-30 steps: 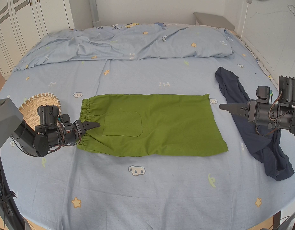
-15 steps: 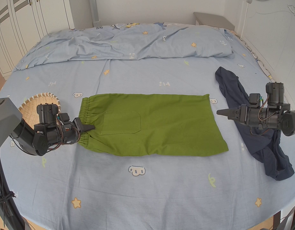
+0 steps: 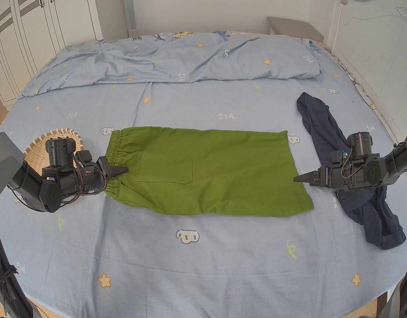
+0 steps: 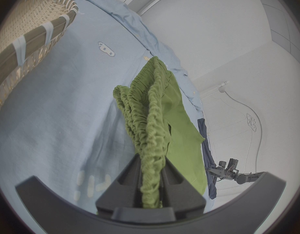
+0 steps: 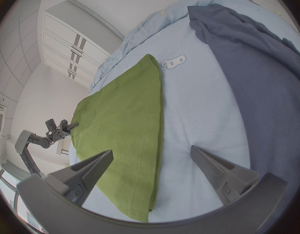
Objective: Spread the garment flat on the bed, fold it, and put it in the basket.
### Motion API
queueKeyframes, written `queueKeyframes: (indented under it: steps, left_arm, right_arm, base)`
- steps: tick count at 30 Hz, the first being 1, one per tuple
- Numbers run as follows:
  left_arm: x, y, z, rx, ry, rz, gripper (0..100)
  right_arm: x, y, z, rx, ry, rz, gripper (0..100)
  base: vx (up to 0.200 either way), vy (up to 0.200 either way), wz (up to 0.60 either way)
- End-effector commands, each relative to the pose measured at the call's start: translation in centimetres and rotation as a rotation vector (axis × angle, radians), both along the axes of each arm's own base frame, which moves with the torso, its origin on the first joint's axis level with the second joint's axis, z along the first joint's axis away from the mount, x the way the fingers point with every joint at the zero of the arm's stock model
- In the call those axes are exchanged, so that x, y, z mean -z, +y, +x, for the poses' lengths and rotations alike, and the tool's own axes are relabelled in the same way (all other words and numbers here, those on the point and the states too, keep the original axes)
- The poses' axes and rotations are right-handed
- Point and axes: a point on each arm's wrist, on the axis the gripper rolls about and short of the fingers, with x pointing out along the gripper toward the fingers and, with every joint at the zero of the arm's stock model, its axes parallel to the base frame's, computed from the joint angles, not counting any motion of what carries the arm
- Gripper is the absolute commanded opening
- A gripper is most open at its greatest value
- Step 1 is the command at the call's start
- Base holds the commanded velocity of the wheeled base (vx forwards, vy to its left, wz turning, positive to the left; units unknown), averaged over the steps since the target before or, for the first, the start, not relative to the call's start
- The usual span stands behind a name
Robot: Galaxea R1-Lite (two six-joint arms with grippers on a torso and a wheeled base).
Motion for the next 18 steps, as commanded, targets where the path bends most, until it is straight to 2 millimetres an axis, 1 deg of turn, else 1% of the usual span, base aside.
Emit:
queueKeyframes:
  steps: [1, 2, 5, 9, 11, 18]
  left_arm:
    - [-0.3, 0.0, -0.1, 0.0, -0.009, 0.0, 0]
    - [-0.3, 0.0, -0.1, 0.0, -0.009, 0.0, 0]
    - [-0.3, 0.0, -0.1, 0.0, -0.009, 0.0, 0]
    - [-0.2, -0.1, -0.1, 0.001, -0.008, 0.0, 0]
    - [-0.2, -0.2, -0.1, 0.004, -0.009, 0.0, 0]
    - [-0.2, -0.3, -0.1, 0.007, -0.009, 0.0, 0]
  right_arm:
    - [1.6, 0.3, 0.3, -0.008, 0.045, 0.0, 100]
    - [1.9, 0.7, 0.4, -0.018, 0.05, 0.001, 100]
    - [2.0, 0.9, 0.5, -0.023, 0.049, 0.003, 100]
    - [2.3, 2.7, 0.0, -0.092, 0.066, 0.024, 100]
    - [2.3, 3.2, 0.0, -0.106, 0.065, 0.025, 100]
    - [2.3, 4.4, -0.1, -0.137, 0.07, 0.032, 100]
  base:
    - [0.0, 0.0, 0.0]
    - [0.0, 0.0, 0.0]
    - [0.0, 0.0, 0.0]
    - [0.0, 0.0, 0.0]
    - [0.0, 0.0, 0.0]
    - [0.0, 0.0, 0.0]
